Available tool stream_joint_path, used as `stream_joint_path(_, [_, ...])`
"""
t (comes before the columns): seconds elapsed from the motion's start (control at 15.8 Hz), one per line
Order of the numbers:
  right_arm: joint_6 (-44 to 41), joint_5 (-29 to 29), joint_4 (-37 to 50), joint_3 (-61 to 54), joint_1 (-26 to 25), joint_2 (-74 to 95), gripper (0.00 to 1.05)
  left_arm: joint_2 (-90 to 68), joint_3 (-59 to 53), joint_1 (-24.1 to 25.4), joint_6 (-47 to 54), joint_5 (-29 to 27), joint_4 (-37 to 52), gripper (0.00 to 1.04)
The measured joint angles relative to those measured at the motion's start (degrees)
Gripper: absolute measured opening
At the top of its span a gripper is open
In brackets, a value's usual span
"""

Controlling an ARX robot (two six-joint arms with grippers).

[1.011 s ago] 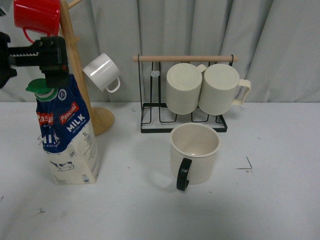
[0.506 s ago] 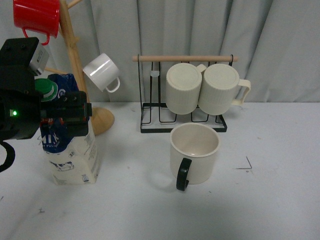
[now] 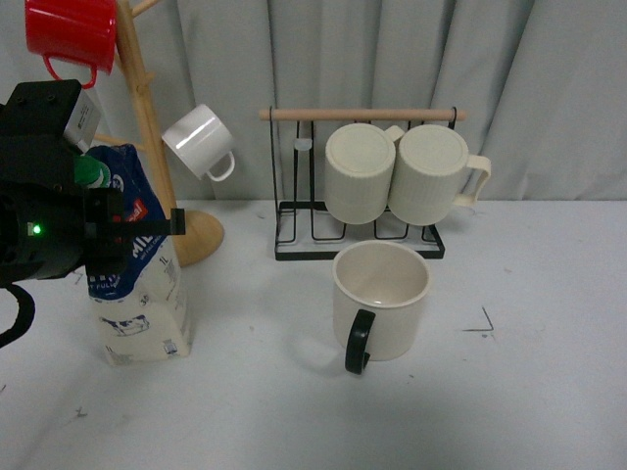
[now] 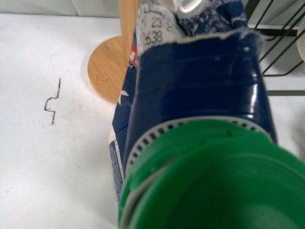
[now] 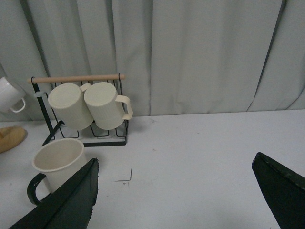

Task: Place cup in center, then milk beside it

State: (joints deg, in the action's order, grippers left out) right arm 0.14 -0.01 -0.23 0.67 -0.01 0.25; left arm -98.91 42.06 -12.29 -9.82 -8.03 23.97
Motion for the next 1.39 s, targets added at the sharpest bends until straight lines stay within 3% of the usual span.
stream_joint_path(0.19, [0.0, 0.0, 0.02, 0.0, 0.0, 0.0, 0.98, 1.95, 0.04, -1.33, 0.22, -0.52, -2.84, 0.02])
stream_joint_path(0.76, [0.0, 0.0, 0.02, 0.0, 0.0, 0.0, 0.98, -1.14, 8.92, -12.7, 0.11, -2.6, -3.93, 0.02])
stream_joint_path(1.39, [0.0, 0.0, 0.02, 0.0, 0.0, 0.0, 0.98, -8.59, 11.82, -15.39, -0.26, -3.8, -0.77, 0.02])
